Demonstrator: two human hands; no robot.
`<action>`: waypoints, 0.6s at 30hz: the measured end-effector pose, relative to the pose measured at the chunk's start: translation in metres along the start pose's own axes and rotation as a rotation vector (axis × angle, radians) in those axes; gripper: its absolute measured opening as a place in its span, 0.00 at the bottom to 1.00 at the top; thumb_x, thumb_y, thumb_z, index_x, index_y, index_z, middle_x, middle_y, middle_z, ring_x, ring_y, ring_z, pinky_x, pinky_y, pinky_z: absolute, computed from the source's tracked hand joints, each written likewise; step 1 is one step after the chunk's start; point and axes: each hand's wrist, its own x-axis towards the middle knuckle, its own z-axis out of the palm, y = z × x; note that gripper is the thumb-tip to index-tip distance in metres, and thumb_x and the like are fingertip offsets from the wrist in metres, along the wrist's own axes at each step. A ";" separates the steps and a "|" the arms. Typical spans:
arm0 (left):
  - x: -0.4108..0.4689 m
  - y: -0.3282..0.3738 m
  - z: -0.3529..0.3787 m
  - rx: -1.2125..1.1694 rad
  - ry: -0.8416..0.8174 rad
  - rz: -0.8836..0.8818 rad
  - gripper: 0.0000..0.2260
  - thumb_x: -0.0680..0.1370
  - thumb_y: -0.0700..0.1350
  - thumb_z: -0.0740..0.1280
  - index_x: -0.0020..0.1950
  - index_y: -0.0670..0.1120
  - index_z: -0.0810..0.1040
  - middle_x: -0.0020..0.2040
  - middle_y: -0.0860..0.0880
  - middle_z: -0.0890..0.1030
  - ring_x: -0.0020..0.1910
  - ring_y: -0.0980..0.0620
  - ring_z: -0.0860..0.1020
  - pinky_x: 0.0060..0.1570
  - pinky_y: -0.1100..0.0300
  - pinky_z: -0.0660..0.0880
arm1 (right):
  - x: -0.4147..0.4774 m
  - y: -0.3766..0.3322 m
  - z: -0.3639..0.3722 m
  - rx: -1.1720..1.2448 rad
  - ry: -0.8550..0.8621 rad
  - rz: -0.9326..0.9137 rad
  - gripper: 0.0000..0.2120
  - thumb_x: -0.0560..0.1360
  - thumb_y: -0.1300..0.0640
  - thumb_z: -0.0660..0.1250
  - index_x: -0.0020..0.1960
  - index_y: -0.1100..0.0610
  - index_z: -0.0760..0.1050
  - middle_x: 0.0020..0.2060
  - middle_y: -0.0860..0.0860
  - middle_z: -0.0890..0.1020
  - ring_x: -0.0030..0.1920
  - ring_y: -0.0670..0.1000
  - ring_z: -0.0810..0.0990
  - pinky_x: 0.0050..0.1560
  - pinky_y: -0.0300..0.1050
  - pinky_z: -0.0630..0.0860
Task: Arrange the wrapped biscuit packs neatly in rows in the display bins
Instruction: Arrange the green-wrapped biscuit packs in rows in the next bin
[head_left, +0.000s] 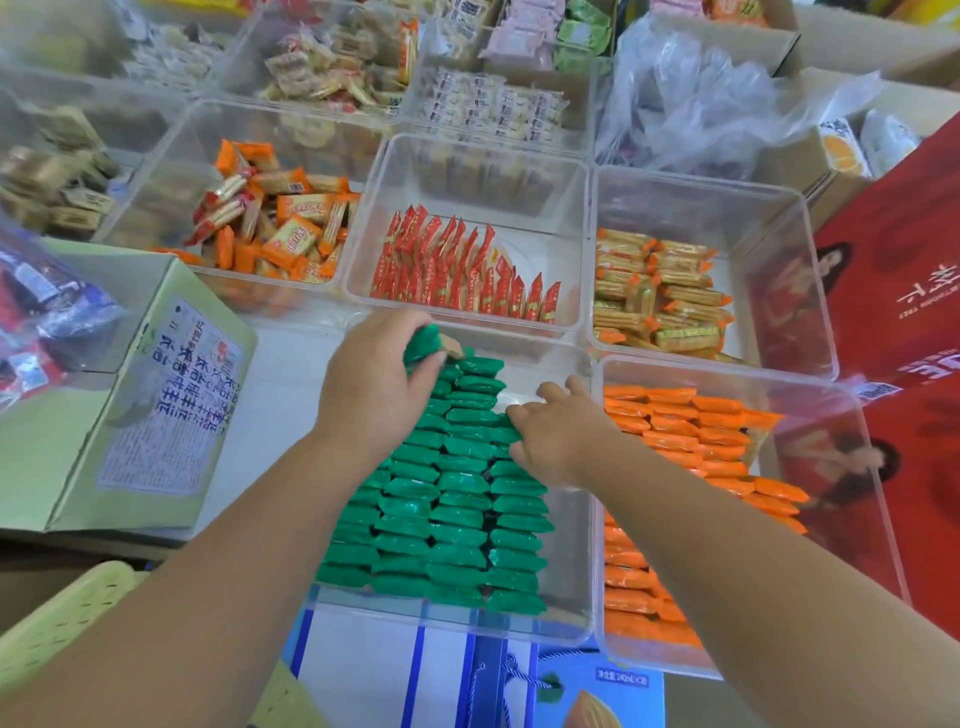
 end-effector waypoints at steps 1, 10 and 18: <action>-0.002 0.008 0.006 -0.043 -0.014 0.008 0.08 0.76 0.44 0.71 0.52 0.50 0.75 0.45 0.55 0.74 0.43 0.57 0.70 0.39 0.65 0.67 | -0.001 0.001 0.000 -0.016 -0.002 0.001 0.23 0.80 0.42 0.49 0.70 0.51 0.67 0.65 0.50 0.77 0.67 0.58 0.66 0.69 0.66 0.53; 0.012 0.042 0.072 -0.014 -0.307 0.015 0.12 0.78 0.39 0.67 0.61 0.46 0.78 0.53 0.49 0.80 0.51 0.47 0.77 0.50 0.52 0.74 | -0.020 0.001 0.017 0.045 0.176 0.129 0.18 0.80 0.49 0.60 0.69 0.47 0.71 0.56 0.46 0.84 0.78 0.59 0.56 0.68 0.66 0.25; 0.019 0.036 0.105 0.517 -0.737 0.109 0.11 0.79 0.38 0.62 0.56 0.50 0.79 0.47 0.48 0.78 0.57 0.44 0.74 0.60 0.45 0.68 | -0.028 -0.003 0.027 0.216 0.346 0.222 0.09 0.74 0.53 0.65 0.52 0.50 0.81 0.47 0.48 0.85 0.73 0.53 0.67 0.71 0.61 0.39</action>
